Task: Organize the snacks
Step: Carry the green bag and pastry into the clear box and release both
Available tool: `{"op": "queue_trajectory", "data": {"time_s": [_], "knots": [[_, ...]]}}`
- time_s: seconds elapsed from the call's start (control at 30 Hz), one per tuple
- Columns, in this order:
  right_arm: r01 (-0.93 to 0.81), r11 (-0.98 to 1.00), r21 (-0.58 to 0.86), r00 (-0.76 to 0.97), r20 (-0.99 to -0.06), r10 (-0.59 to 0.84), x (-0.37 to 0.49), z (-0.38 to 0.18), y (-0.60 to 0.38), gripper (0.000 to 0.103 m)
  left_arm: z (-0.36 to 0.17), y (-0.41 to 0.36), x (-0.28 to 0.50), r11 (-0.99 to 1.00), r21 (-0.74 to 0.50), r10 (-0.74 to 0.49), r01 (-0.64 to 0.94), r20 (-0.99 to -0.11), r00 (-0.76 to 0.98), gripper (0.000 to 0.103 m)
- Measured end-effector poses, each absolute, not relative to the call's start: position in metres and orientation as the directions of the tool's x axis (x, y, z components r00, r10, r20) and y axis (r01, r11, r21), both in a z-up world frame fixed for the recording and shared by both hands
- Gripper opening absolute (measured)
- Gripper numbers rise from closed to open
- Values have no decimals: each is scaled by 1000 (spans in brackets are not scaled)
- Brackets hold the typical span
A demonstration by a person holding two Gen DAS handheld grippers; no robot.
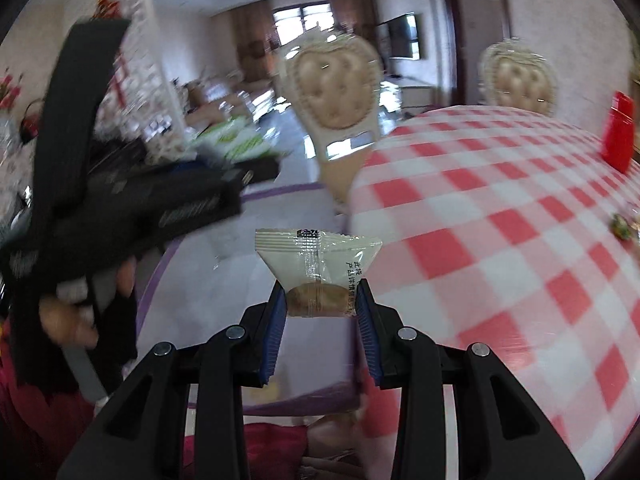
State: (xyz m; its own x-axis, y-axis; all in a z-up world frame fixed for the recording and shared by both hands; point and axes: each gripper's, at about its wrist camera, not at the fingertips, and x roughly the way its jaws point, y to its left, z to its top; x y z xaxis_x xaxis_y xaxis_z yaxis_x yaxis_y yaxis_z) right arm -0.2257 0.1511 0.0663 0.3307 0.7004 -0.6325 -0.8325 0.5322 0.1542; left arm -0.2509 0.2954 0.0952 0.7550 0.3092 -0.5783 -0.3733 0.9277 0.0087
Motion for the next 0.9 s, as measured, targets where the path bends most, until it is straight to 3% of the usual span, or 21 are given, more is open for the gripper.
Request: {"op": "queue_trajectory", "data": {"time_s": [0.1,0.17,0.2,0.23,0.33,0.5,0.77,0.9], "knots": [[-861,478,172,270,-643,717,-235,60,165,37,94,312,-253,912,16,340,-411,-590,732,48],[-871,453,193,239,-638,732,-236,58,166,50,94,318,-254,897,22,367,-442,-595,715,60],[-874,444,198,232,-633,739,-237,59,165,65,96,322,-257,876,18,403,-483,-578,710,81],[-871,450,196,249,-613,750,-238,63,160,74,100,323,-262,861,13,427,-508,-561,709,90],[-848,490,200,302,-577,759,-228,73,139,74,110,316,-267,839,17,474,-544,-516,714,98],[-758,616,214,430,-546,719,-195,81,79,74,119,275,-252,887,-18,393,-462,-496,774,101],[-402,863,306,674,-539,505,-130,75,-91,79,94,124,-149,989,-148,-92,5,-587,805,101],[-225,915,335,741,-550,384,-110,63,-175,82,78,58,-87,979,-176,-191,104,-609,770,101]]}}
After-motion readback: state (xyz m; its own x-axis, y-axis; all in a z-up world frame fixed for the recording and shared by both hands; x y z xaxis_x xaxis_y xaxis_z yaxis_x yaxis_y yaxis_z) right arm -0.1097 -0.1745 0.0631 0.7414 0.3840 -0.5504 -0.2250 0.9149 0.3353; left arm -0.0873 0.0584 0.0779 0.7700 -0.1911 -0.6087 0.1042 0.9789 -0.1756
